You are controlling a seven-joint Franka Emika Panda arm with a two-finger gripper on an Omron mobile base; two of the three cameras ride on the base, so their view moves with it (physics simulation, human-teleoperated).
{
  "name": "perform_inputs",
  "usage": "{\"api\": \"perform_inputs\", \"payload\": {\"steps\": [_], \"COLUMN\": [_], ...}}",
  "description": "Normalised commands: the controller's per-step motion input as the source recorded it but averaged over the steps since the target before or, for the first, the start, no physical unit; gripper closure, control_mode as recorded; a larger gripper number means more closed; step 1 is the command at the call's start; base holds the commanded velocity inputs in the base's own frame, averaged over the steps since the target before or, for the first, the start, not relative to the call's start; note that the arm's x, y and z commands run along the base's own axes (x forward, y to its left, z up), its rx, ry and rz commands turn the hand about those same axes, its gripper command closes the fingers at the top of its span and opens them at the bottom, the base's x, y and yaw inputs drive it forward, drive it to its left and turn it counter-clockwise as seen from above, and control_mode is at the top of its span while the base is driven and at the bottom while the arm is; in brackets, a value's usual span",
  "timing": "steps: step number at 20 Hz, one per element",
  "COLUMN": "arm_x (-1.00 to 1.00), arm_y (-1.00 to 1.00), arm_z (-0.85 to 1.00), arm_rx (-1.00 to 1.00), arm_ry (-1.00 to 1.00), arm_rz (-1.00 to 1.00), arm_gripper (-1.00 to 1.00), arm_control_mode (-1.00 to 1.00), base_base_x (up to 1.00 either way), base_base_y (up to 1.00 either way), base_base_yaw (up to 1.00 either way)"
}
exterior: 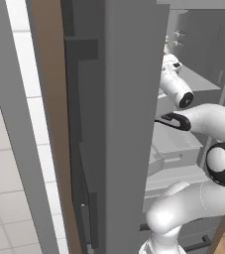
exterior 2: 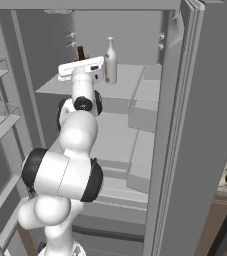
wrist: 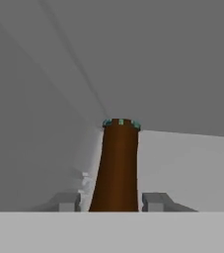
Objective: Place the liquor and beer on the top shelf of the fridge to keep them out of children's reach, and place the cucumber on lower shelves for easy access.
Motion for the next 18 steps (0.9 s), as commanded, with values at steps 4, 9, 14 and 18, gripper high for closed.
{"api": "perform_inputs", "payload": {"steps": [4,9,14,18], "arm_x": [0.43,0.30,0.02,-0.06], "arm_y": [0.13,0.05,0.00,0.00], "arm_z": [0.00,0.00,0.00,0.11], "arm_rx": [0.00,0.00,0.00,0.00], "arm_ry": [0.00,0.00,0.00,0.00], "arm_rz": [0.00,0.00,0.00,0.00], "arm_gripper": [-1.00,-1.00,-1.00,-1.00], "arm_control_mode": [-1.00,-1.00,-1.00,-1.00], "base_base_x": [0.00,0.00,0.00,0.00], "base_base_y": [0.00,0.00,0.00,0.00], "base_base_yaw": [0.00,0.00,0.00,0.00]}}
